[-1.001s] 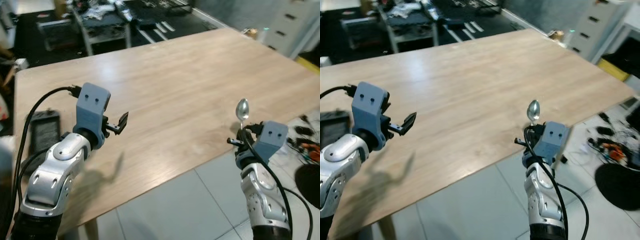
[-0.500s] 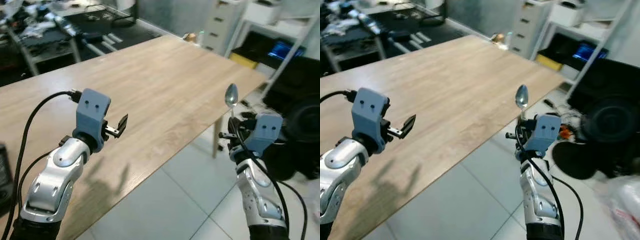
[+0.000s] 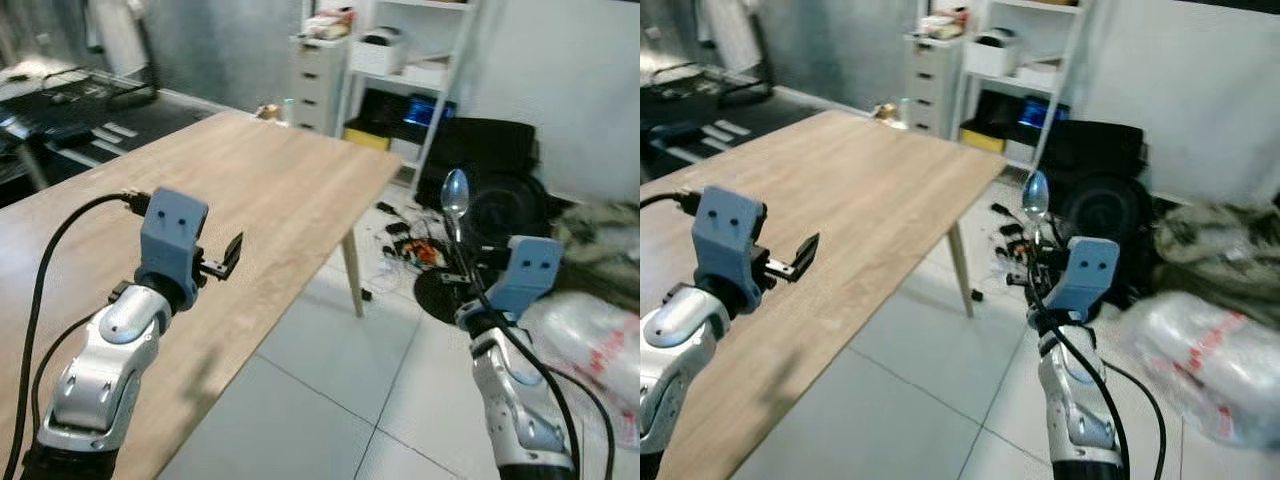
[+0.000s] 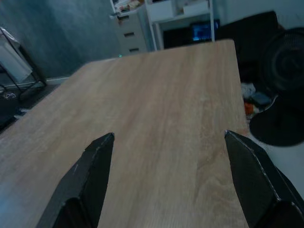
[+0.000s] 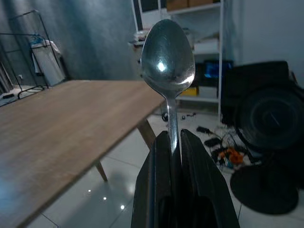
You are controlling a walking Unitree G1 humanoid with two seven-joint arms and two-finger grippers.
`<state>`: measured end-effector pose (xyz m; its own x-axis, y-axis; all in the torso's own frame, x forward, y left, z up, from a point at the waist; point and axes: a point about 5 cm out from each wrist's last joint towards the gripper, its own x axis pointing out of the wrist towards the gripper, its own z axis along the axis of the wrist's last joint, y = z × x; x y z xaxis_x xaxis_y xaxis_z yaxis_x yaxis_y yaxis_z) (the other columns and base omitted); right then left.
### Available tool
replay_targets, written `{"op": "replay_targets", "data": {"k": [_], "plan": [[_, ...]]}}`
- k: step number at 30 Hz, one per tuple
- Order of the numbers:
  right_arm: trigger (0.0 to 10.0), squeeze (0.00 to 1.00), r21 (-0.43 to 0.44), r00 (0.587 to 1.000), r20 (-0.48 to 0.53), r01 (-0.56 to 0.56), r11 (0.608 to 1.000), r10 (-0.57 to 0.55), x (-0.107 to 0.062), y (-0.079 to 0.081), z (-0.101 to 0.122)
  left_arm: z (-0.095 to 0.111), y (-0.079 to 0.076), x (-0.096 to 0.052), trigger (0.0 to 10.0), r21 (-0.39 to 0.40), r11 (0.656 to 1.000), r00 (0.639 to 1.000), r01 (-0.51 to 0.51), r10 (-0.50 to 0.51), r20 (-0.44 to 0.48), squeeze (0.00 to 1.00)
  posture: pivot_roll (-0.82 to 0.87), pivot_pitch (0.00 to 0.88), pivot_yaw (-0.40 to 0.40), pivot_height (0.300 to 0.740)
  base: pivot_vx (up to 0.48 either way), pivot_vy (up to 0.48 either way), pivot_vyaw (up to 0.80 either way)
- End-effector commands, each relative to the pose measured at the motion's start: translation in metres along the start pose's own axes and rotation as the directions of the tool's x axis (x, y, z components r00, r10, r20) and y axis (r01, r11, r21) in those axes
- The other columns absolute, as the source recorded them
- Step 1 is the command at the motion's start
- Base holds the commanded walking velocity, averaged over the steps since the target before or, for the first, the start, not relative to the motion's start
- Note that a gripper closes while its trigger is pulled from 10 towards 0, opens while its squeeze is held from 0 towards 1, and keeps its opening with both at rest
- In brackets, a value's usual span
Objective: Setting the table
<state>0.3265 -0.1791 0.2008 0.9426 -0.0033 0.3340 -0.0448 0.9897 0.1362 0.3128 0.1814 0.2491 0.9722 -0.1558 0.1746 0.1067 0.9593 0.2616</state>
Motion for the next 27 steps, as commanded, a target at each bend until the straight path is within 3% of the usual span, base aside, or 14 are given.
{"op": "replay_targets", "data": {"k": [1, 17, 18, 22, 27], "plan": [[10.0, 0.00, -0.010, 1.000, -0.009, 0.006, 1.000, -0.006, -0.003, -0.002, -0.002, -0.008, -0.001, 0.001, 10.0, -0.013, 1.000, 1.000, -0.022, 0.022, -0.019, 0.00, 0.11, 0.017, 0.055, 0.740, 0.000, 0.000, -0.77], [10.0, 0.00, -0.054, 0.999, -0.035, 0.012, 0.998, -0.013, -0.003, -0.014, -0.004, -0.015, -0.010, 0.004, 10.0, -0.039, 0.999, 0.999, -0.023, 0.022, -0.026, 0.00, 0.08, 0.022, 0.051, 0.740, 0.000, 0.000, -0.77], [10.0, 0.00, -0.056, 0.997, -0.068, 0.036, 0.998, -0.040, -0.011, -0.018, -0.011, -0.015, -0.017, 0.007, 10.0, -0.052, 0.999, 1.000, 0.001, -0.003, -0.027, 0.00, 0.07, 0.054, 0.050, 0.740, 0.000, 0.000, -0.77], [10.0, 0.00, -0.060, 0.994, -0.100, 0.038, 0.997, -0.044, -0.017, -0.019, -0.017, -0.015, -0.019, 0.009, 10.0, -0.058, 0.998, 1.000, 0.011, -0.013, -0.029, 0.00, 0.07, 0.063, 0.045, 0.740, 0.000, 0.000, -0.77], [10.0, 0.00, -0.074, 0.990, -0.141, 0.021, 0.997, -0.031, -0.024, -0.020, -0.026, -0.026, -0.019, 0.002, 10.0, -0.070, 0.997, 0.998, -0.010, 0.006, -0.063, 0.00, 0.07, 0.075, 0.033, 0.740, 0.000, 0.000, -0.77]]}}
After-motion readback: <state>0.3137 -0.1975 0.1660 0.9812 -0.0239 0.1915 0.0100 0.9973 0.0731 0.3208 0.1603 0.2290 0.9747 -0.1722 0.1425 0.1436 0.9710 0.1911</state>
